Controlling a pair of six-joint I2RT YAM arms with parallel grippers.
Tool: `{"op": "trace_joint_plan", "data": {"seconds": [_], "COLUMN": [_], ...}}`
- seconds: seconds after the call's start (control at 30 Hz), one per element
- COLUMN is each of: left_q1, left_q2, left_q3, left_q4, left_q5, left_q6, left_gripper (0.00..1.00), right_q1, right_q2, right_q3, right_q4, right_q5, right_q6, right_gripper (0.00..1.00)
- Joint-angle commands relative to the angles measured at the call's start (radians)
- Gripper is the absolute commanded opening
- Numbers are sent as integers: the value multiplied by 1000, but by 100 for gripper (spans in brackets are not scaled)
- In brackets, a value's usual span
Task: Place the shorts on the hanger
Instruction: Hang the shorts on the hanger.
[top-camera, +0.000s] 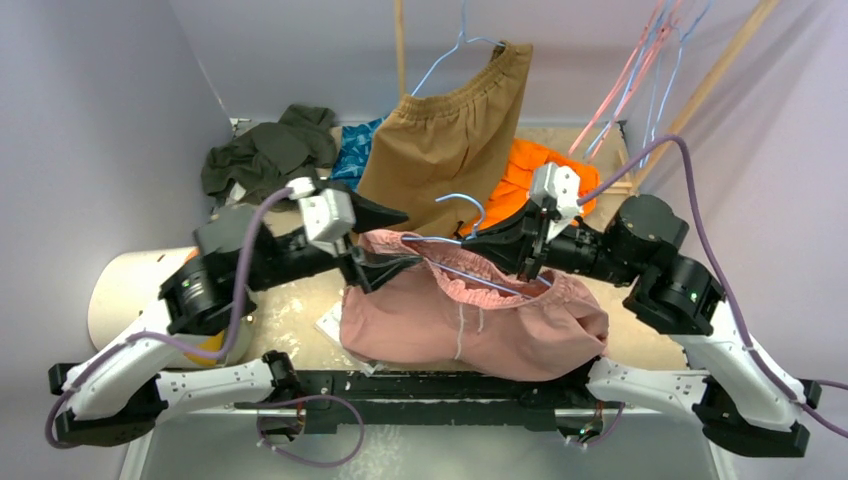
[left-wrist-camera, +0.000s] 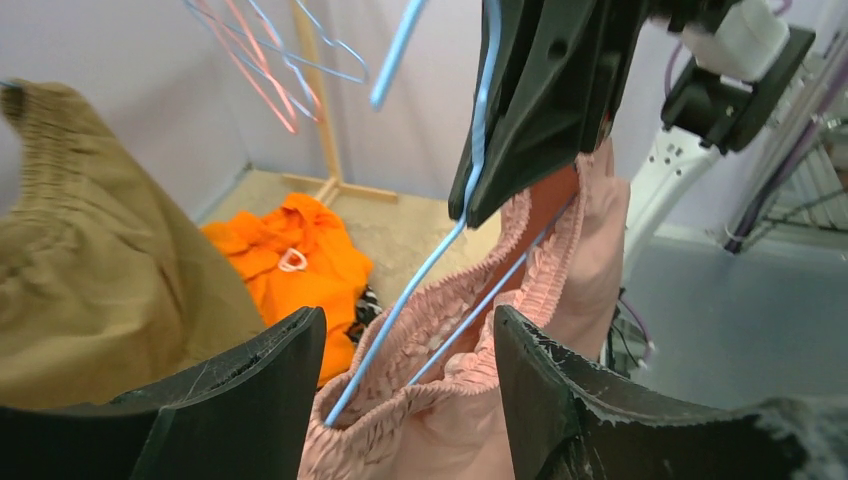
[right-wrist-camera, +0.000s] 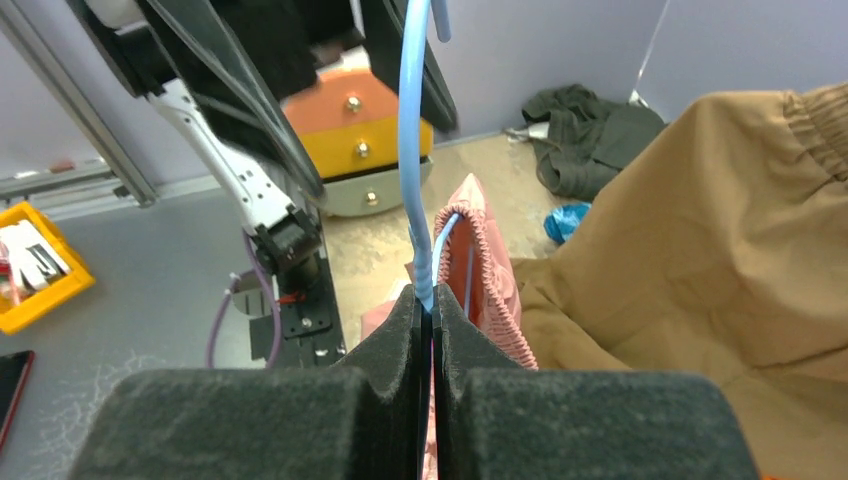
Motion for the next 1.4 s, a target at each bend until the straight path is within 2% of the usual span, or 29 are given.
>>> {"op": "trace_joint_plan", "data": {"seconds": [0.0, 0.37, 0.53, 0.67, 0.77, 1.03, 1.1, 1.17, 1.3, 1.37], "left_q1": [-3, -4, -4, -3, -4, -3, -3, -3, -3, -3], "left_q2": [61, 107, 162, 219, 234, 237, 242, 238, 194, 177], "left_q3": [34, 39, 78, 130, 125, 107, 101, 89, 32, 14], "left_q4": [31, 81, 10, -83, -91, -57, -52, -37, 43, 65], "left_q5": [132, 187, 305, 343, 366, 406, 410, 401, 367, 360], "left_q6": [27, 74, 63, 37, 26, 25, 25, 22, 8, 3], "left_gripper": [61, 59, 60, 61, 59, 31, 19, 1, 0, 0], "right_q1": [-1, 0, 0, 0, -1, 0, 0, 0, 0, 0], "right_q2": [-47, -89, -119, -141, -153, -168, -165, -157, -134, -125], "right_q3": [18, -82, -123, -141, -151, -167, -170, -169, -157, -148], "right_q4": [144, 197, 223, 226, 230, 239, 239, 237, 210, 188], "right_q5": [-72, -97, -122, -133, -142, -154, -155, -157, -167, -171], "right_q6": [40, 69, 83, 83, 85, 84, 85, 85, 85, 81], "right_gripper": [0, 0, 0, 0, 0, 0, 0, 0, 0, 8]}}
